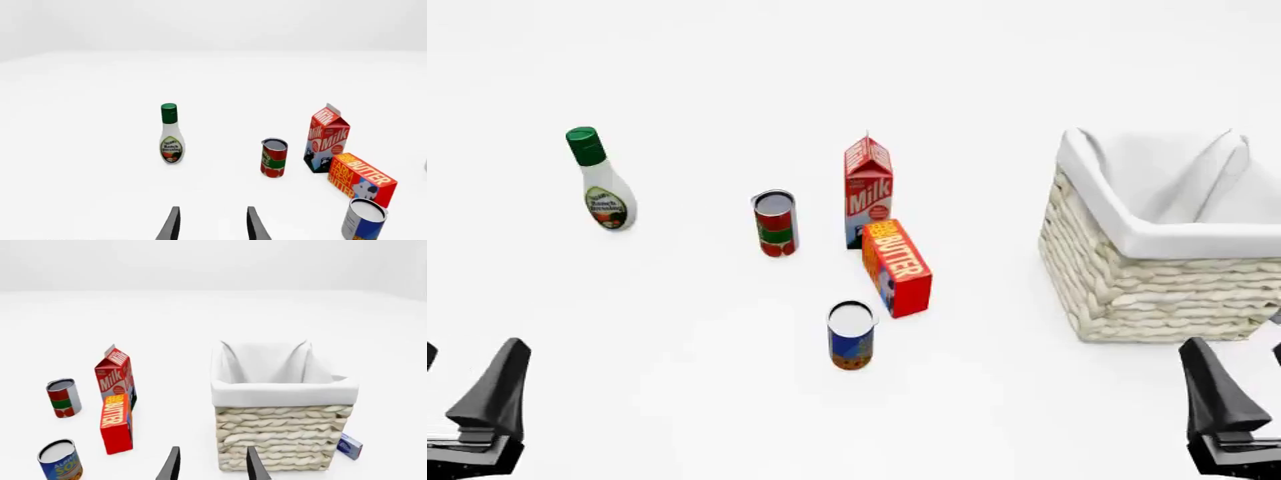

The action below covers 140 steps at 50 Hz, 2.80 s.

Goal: Pick the alphabet soup and place it in the basket.

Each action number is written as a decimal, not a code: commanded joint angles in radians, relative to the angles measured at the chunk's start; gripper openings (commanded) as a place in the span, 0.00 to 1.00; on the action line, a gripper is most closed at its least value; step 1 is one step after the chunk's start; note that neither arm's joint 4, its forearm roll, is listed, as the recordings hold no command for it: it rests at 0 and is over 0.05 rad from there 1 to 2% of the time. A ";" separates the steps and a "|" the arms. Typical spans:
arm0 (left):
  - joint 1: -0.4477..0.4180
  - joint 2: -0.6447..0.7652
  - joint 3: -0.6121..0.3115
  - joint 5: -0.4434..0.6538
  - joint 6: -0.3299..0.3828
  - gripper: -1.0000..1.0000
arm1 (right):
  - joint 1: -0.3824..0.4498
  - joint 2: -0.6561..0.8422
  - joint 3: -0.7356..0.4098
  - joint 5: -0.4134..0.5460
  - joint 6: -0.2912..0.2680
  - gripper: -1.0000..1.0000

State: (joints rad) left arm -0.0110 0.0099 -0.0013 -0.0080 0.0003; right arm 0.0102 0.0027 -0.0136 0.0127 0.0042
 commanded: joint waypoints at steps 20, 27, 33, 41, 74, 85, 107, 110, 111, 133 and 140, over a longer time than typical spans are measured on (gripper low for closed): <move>0.010 -0.002 -0.003 0.006 0.000 1.00 | 0.028 0.004 -0.026 0.008 -0.004 1.00; 0.010 -0.002 -0.003 0.006 0.000 1.00 | 0.064 -0.002 -0.067 0.035 -0.004 1.00; 0.010 -0.002 -0.003 0.006 0.000 1.00 | 0.101 -0.002 -0.102 0.056 -0.008 1.00; 0.010 -0.002 -0.003 0.006 0.000 1.00 | 0.148 -0.002 -0.134 0.073 -0.019 1.00; 0.010 -0.002 -0.003 0.006 0.000 1.00 | 0.394 0.047 -0.188 0.054 -0.061 1.00; 0.010 -0.002 -0.003 0.006 -0.001 1.00 | 0.446 0.190 -0.188 -0.091 -0.066 1.00; 0.010 -0.002 -0.003 0.006 0.000 1.00 | 0.561 0.500 -0.171 -0.389 -0.085 1.00; 0.010 -0.002 -0.003 0.006 0.000 1.00 | 0.574 0.531 -0.174 -0.414 -0.089 1.00; 0.010 -0.002 -0.003 0.006 0.000 1.00 | 0.575 0.536 -0.175 -0.417 -0.090 1.00; 0.006 -0.002 -0.003 0.006 -0.003 1.00 | 0.653 0.837 -0.190 -0.655 -0.106 1.00; 0.010 -0.002 -0.003 0.006 0.000 1.00 | 0.676 0.922 -0.208 -0.711 -0.110 1.00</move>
State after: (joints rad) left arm -0.0033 0.0082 -0.0046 -0.0018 -0.0017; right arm 0.6550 0.8049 -0.2057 -0.6108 -0.0996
